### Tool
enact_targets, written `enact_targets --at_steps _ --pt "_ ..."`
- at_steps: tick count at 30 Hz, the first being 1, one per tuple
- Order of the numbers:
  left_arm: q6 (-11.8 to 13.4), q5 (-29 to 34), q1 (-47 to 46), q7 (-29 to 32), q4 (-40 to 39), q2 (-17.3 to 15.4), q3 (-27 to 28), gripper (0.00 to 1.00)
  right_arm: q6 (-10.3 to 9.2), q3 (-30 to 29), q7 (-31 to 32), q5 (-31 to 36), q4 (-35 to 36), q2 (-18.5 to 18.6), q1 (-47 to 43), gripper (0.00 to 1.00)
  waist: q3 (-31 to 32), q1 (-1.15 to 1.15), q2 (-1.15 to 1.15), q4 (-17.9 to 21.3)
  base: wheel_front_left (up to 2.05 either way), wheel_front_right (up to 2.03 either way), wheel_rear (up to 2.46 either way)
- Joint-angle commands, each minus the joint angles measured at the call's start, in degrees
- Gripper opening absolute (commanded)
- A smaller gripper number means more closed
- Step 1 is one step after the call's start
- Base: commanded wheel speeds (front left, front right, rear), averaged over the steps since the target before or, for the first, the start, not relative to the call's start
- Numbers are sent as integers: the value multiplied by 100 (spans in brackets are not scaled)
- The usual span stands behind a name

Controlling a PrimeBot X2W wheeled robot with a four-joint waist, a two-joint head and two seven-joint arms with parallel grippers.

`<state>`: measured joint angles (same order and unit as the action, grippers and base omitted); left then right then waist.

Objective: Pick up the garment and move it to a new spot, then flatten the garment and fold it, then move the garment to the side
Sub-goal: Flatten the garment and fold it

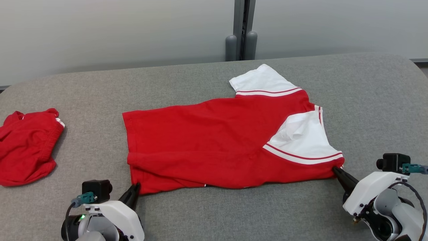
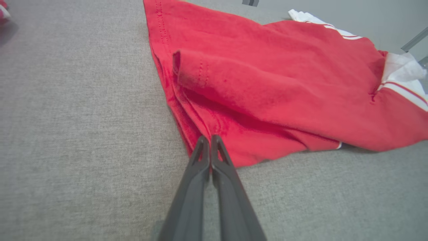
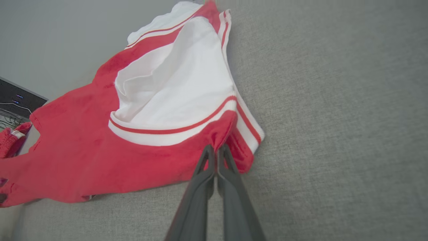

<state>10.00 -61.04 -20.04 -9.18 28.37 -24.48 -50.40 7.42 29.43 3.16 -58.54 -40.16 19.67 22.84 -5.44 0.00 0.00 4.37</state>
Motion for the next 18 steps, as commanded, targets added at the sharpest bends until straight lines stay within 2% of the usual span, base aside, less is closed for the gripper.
enact_targets --at_steps 1,11,16,18 --pt "31 9 105 -15 -102 -95 32 0 14 -38 -27 -81 69 55 -76 0 24 0 0 -20 0 0 0" --pt "65 -30 449 35 -798 -690 66 0 14 -52 231 -221 559 515 -357 0 139 0 0 -119 0 0 0" --pt "96 -92 653 68 -1043 -882 64 0 14 -53 370 -318 866 669 -582 0 213 0 0 -121 0 0 0" --pt "14 -72 739 25 -1168 -965 35 0 14 -80 413 -334 1007 756 -693 0 254 0 0 -118 0 0 0"
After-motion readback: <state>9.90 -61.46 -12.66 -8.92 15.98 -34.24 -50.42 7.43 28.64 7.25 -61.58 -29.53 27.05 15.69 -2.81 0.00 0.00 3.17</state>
